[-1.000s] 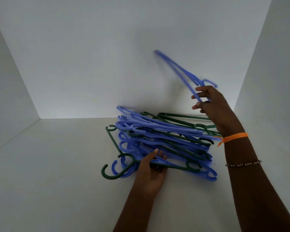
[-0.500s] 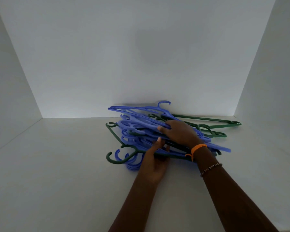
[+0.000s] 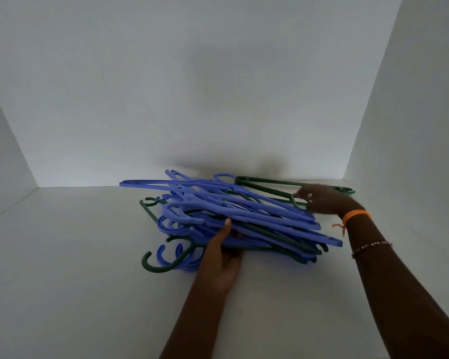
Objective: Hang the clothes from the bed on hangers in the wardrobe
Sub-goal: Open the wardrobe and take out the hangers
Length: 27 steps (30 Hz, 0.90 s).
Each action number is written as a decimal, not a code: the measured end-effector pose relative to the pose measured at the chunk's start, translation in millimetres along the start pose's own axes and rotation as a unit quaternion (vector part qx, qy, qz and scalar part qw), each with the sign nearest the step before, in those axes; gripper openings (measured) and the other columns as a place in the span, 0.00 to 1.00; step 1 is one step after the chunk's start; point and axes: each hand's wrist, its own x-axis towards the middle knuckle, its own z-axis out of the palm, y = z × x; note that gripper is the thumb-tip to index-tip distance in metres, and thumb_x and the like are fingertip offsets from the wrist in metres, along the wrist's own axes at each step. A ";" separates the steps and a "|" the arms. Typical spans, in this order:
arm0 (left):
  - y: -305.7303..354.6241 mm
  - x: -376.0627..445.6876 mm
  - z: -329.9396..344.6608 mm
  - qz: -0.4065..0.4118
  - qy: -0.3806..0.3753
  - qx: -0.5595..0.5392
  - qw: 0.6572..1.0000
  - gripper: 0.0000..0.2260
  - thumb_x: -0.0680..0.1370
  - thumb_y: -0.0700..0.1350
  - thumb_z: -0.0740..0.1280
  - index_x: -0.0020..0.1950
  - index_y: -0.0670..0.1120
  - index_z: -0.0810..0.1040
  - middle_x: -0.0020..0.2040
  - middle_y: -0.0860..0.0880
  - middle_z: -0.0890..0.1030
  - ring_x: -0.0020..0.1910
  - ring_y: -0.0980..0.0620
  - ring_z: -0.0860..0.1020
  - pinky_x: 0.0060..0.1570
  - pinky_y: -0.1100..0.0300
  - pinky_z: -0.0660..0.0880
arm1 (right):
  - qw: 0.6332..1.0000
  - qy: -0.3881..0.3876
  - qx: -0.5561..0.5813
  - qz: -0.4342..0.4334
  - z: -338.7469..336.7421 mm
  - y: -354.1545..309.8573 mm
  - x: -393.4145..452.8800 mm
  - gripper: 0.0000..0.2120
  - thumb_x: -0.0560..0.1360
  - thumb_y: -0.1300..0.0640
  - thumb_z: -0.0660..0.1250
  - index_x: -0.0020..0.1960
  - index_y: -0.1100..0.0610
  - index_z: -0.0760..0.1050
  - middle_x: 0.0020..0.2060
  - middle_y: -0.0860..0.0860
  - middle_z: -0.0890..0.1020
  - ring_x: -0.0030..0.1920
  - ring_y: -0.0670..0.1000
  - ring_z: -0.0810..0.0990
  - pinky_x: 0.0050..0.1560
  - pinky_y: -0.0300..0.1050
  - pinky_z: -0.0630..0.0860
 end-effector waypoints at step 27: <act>-7.8 -14.6 0.6 -0.089 0.037 0.067 0.993 0.15 0.65 0.42 0.72 0.51 0.40 0.79 0.43 0.42 0.80 0.43 0.45 0.77 0.49 0.54 0.73 | 0.952 -0.092 0.264 -0.126 -9.8 -117.1 29.8 0.16 0.79 0.63 0.59 0.66 0.60 0.66 0.50 0.59 0.80 0.46 0.52 0.80 0.43 0.37 0.76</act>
